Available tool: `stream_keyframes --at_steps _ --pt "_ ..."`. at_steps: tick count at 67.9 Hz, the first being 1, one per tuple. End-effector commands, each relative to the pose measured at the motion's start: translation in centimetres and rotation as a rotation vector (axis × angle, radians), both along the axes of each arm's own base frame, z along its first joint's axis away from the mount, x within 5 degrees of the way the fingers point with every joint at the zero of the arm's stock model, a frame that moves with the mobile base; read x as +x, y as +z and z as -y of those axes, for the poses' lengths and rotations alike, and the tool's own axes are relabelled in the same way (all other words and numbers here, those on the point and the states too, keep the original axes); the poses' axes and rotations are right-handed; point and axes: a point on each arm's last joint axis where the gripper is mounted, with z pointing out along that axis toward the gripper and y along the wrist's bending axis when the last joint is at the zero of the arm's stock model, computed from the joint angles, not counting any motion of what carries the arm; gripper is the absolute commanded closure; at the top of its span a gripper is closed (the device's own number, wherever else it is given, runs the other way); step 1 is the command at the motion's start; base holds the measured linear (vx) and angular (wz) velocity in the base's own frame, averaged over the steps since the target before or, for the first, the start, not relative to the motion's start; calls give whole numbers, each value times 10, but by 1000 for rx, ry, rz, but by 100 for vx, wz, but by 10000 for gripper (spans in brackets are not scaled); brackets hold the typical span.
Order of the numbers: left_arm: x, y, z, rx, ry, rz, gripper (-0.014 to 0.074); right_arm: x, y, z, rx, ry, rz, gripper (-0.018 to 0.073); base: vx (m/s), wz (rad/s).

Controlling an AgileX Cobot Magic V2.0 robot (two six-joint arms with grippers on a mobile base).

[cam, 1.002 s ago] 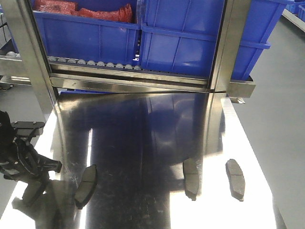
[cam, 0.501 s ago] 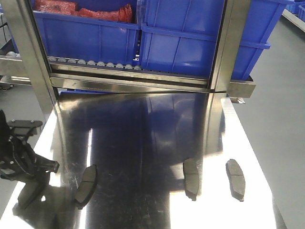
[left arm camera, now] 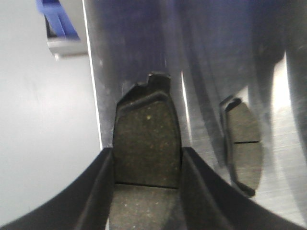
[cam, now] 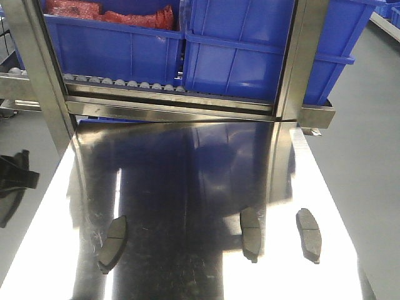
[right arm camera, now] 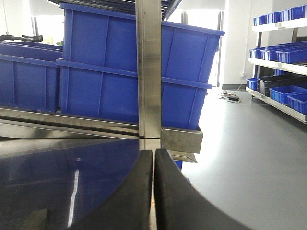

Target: Move and align brake pads A on conveyor

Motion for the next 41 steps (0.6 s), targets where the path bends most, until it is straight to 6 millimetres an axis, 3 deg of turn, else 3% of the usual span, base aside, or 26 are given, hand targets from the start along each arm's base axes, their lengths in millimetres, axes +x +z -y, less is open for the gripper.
stream_keyframes --at_steps 1,10,20,27,41 --pt "-22 36 0 -20 1 194 603 -1 3 -1 -15 3 70 571 0 0" --pt "-53 48 -2 -29 8 344 603 -1 3 -1 -15 3 70 571 0 0" --pt "-88 45 -5 -37 16 486 603 -1 3 -1 -15 3 70 571 0 0" --pt "-112 33 -7 -44 24 585 603 -1 3 -1 -15 3 70 571 0 0" --pt "-140 0 -9 -65 42 684 603 -1 3 -1 -15 3 70 571 0 0"
